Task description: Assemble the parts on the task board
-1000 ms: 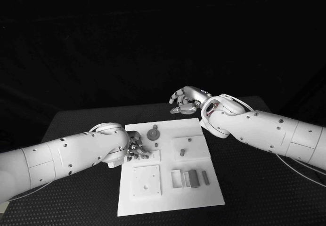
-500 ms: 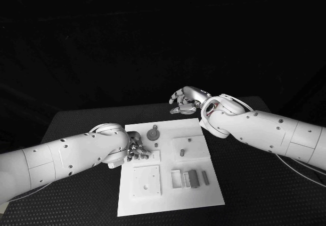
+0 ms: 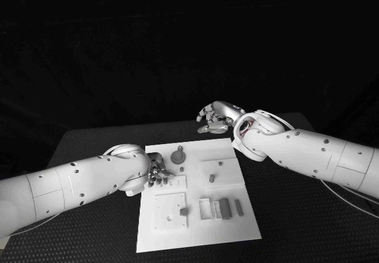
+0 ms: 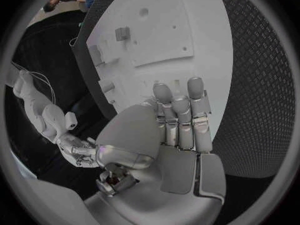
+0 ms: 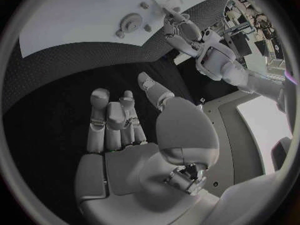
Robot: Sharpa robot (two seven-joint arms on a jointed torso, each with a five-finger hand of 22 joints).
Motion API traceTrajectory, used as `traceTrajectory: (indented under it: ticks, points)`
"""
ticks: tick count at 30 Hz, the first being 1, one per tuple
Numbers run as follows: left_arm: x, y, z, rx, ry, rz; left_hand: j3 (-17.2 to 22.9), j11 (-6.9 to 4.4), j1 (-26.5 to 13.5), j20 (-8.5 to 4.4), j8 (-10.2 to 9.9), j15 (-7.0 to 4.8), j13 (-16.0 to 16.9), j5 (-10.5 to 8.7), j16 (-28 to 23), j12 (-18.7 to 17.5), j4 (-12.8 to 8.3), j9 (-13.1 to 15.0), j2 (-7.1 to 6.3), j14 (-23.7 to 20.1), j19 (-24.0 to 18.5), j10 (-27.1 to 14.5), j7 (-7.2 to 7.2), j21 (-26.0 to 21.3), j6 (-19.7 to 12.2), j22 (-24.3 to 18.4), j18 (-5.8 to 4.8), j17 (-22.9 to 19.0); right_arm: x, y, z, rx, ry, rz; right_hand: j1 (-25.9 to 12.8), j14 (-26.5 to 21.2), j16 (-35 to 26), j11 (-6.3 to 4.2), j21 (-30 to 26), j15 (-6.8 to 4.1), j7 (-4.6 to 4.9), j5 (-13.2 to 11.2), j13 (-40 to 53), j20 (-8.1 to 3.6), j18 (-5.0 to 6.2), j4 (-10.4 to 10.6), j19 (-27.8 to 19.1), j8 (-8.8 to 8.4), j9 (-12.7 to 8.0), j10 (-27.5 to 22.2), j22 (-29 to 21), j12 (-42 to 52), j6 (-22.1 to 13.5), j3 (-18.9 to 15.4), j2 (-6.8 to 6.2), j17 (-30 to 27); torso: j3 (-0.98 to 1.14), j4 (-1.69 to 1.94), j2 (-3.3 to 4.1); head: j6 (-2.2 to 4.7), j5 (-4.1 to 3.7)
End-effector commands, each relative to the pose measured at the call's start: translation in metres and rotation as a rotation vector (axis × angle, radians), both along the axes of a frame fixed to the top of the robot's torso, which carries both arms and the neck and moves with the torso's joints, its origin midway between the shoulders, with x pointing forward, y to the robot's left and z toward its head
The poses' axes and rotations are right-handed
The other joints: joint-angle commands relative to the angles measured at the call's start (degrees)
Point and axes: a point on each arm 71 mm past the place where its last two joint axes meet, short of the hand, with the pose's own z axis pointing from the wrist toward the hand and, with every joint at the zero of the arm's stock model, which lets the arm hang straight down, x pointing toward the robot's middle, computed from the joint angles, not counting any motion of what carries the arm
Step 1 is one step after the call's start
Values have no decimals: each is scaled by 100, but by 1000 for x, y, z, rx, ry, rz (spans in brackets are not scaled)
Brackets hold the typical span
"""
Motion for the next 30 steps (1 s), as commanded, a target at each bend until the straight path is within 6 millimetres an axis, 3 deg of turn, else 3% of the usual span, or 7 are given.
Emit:
traceTrajectory:
  ticks: [1, 20, 30]
  points:
    - [0, -2, 1, -9, -12, -14, 248, 23, -20, -98, 29, -33, -8, -19, 22, 26, -274, 10, -68, -32, -12, -34, -55, 21, 154, 8, -5, -10, 0, 1, 0, -4, 5, 14, 40, -36, -17, 36, -20, 15, 127, 32, -6, -46, 174, -2, 7, -28, 7, -16, 31, 18, -97, -47, 14, 7, 2, 2, 0, -4, -5]
    - [-1, 5, 1, -52, -4, 11, 259, 29, -84, -96, 1, -31, -23, -21, 48, 28, -280, 28, -105, -54, -19, -48, -48, 9, 153, 15, -18, -72, 0, -1, -1, -6, 9, 11, 44, -39, -17, 36, -23, 15, 127, 32, -13, -43, 174, -2, 6, -30, 8, -18, 34, 22, -96, -57, 19, 7, 0, 6, -3, 16, 4]
    - [-1, 17, 6, -124, -12, 63, 292, 138, -245, -55, -238, 37, -142, -26, -41, -122, -150, -8, -342, -260, -180, -253, 65, -162, -28, -46, -70, -307, 1, -4, -1, -7, 11, 4, 44, -40, -18, 37, -24, 16, 128, 32, -16, -41, 174, -2, 5, -31, 8, -20, 34, 24, -97, -62, 18, 7, 3, 7, -7, 40, 6]
